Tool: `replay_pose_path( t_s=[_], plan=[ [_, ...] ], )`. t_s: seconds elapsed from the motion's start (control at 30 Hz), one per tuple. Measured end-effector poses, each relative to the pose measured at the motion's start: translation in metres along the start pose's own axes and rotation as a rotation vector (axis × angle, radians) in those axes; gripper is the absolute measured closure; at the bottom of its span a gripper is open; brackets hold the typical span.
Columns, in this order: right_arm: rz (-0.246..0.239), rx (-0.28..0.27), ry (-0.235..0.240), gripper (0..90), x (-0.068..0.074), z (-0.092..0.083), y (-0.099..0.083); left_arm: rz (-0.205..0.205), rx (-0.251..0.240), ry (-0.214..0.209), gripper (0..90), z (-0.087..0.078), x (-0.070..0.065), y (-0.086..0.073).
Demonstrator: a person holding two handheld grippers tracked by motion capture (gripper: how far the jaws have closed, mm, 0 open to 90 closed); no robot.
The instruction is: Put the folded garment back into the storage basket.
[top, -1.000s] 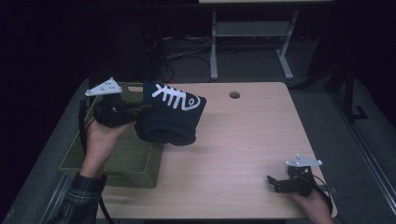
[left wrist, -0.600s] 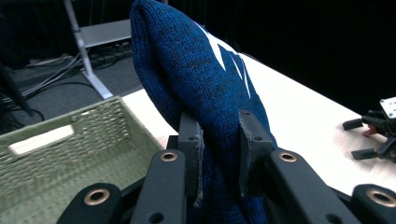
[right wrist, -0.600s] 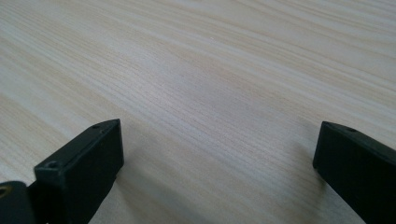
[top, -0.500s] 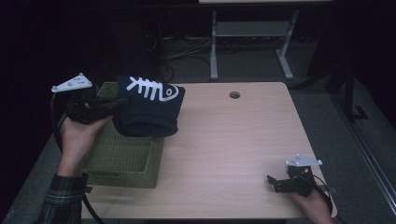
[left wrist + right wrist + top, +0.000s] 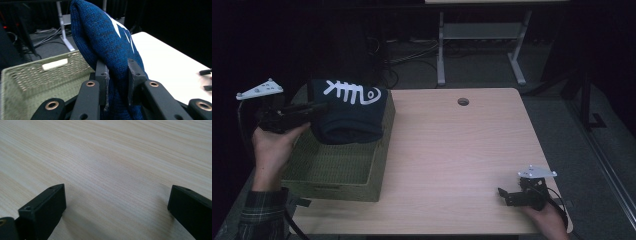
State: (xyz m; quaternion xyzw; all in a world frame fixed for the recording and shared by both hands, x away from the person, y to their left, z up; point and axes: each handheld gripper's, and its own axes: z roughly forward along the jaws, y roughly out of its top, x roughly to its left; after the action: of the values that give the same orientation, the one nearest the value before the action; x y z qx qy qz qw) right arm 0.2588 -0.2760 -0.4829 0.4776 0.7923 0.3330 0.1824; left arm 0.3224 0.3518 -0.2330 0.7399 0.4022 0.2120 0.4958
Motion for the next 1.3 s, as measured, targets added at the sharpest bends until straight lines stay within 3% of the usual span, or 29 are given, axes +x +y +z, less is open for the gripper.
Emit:
replay_pose_path(
  t_s=[0.53, 0.8, 1.3],
  plan=[
    [0.002, 0.000, -0.001, 1.4, 0.000, 0.000, 0.000, -0.064, 0.052, 0.027, 74.5, -0.001, 0.024, -0.032],
    [0.002, 0.001, -0.001, 1.3, 0.000, 0.000, 0.000, -0.091, 0.105, 0.010, 74.5, 0.011, 0.025, -0.054],
    [0.001, 0.001, -0.003, 1.4, 0.000, 0.000, 0.000, -0.130, 0.190, -0.033, 74.5, 0.039, 0.036, -0.077]
  ],
)
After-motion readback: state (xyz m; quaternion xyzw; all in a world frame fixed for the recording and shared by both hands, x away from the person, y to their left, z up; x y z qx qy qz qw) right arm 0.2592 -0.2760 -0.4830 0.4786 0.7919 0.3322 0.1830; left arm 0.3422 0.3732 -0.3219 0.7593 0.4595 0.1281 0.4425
